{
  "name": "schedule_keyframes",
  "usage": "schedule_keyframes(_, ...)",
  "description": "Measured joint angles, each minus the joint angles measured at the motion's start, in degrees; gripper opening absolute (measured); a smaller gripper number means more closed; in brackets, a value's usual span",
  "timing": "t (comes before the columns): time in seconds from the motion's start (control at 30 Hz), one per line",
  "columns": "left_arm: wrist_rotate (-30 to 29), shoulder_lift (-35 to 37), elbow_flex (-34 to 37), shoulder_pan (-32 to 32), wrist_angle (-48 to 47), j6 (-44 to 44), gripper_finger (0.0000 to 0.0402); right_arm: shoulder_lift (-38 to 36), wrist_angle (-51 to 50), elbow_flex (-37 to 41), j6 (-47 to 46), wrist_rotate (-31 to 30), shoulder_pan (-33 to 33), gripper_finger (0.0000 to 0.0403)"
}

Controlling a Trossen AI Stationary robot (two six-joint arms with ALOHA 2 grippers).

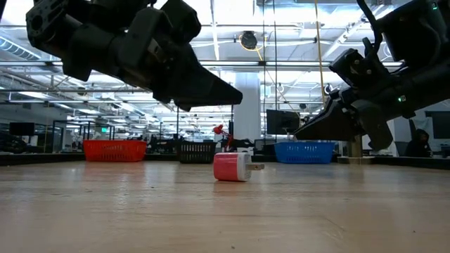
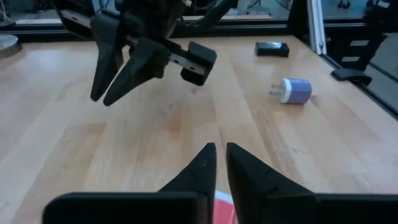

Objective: Pick & Place Office items
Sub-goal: Put the red charger adapter head into the black bin

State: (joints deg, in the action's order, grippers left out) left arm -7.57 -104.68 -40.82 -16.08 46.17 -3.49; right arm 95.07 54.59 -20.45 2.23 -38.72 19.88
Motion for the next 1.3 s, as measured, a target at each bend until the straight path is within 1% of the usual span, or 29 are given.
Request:
schedule_keyframes(0.1, -0.15, 0.0, 0.0, -0.61, -0.06, -0.1, 0.0069, 0.0, 0.02, 0.0, -0.01, 0.0, 0.0, 0.0044)
schedule_keyframes(0.3, -0.01, 0.0, 0.0, -1.25, -0.28, -3.17, 0.0141, 0.0, 0.0, 0.0, -0.01, 0.02, 0.0, 0.0045)
schedule_keyframes(0.43, 0.07, 0.98, 0.0, -1.27, -3.26, -3.62, 0.0181, 0.0, 0.14, 0.0, -0.01, 0.02, 0.0, 0.0044)
schedule_keyframes(0.5, 0.09, 1.81, -0.31, -1.29, -6.2, -4.5, 0.0201, 0.0, 0.43, 0.0, -0.01, 0.02, 0.0, 0.0043)
schedule_keyframes(0.57, 0.16, 2.02, -1.46, -1.32, -9.69, -5.71, 0.0221, 0.0, 0.41, 0.0, -0.01, 0.04, 0.0, 0.0044)
schedule_keyframes(0.67, 0.13, 2.1, -4.92, -1.68, -18.25, -6.13, 0.0252, 0.0, 0.32, 0.02, -0.01, 0.04, 0.0, 0.0045)
schedule_keyframes(0.83, 0.1, 2.1, -14.87, -2.45, -39.57, -3.46, 0.0295, 0.0, 0.38, 0.04, -0.01, 0.02, 0.0, 0.0043)
schedule_keyframes(0.93, -0.5, 2.12, -20.55, -2.8, -48.4, -0.48, 0.031, 0.0, 0.39, 0.04, 0.03, 0.02, 0.0, 0.0045)
schedule_keyframes(1.03, -1.31, 2.12, -23.86, -2.74, -53.72, 0.45, 0.0314, 0.0, 0.4, 0.04, 0.08, 0.03, 0.0, 0.0045)
schedule_keyframes(1.2, -1.51, 1.88, -25.04, -1.48, -54.59, 1.99, 0.0304, 0.0, 0.39, 0.04, 0.14, 0.02, 0.0, 0.0045)
schedule_keyframes(1.3, -1.49, 0.19, -25.03, -0.56, -53.96, 3.07, 0.0297, 0.0, 0.39, 0.04, 0.14, 0.02, 0.0, 0.0045)
